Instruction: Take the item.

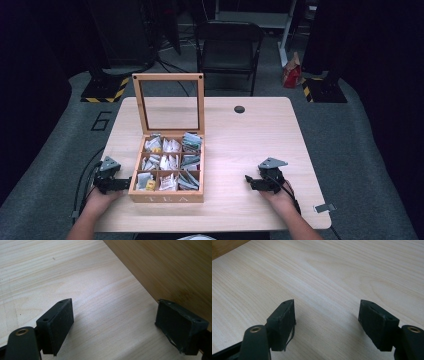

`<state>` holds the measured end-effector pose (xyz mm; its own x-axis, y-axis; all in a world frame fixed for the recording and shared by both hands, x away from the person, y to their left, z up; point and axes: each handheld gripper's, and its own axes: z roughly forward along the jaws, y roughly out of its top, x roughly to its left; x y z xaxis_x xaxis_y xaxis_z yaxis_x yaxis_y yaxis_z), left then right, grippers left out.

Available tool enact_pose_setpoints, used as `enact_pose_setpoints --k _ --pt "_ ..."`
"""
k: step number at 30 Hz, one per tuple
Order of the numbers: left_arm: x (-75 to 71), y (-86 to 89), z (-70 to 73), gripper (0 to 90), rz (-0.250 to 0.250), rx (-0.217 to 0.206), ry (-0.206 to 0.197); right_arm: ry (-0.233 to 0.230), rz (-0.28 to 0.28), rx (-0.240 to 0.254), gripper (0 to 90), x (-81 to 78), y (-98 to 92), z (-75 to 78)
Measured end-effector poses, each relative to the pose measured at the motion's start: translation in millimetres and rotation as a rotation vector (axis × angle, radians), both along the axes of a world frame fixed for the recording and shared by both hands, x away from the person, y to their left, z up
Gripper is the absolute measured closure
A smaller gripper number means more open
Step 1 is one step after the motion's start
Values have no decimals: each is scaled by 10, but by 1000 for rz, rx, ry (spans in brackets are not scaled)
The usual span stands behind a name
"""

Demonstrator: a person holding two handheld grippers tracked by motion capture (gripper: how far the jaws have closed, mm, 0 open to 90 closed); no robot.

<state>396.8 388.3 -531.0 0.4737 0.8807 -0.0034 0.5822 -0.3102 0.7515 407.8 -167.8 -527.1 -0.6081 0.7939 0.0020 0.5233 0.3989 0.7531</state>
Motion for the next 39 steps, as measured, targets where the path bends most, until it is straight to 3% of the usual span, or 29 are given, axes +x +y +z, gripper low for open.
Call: enact_pose_setpoints --k 27,32,33,39 --pt "0 0 0 145 1 0 0 4 3 -2 304 -11 13 7" --pt "0 0 0 145 1 -1 0 22 17 -2 342 -26 33 72" --pt "0 0 0 145 0 0 0 14 38 -3 342 -31 34 99" --pt "0 -1 0 145 1 -1 0 -21 35 22 333 -79 97 219"
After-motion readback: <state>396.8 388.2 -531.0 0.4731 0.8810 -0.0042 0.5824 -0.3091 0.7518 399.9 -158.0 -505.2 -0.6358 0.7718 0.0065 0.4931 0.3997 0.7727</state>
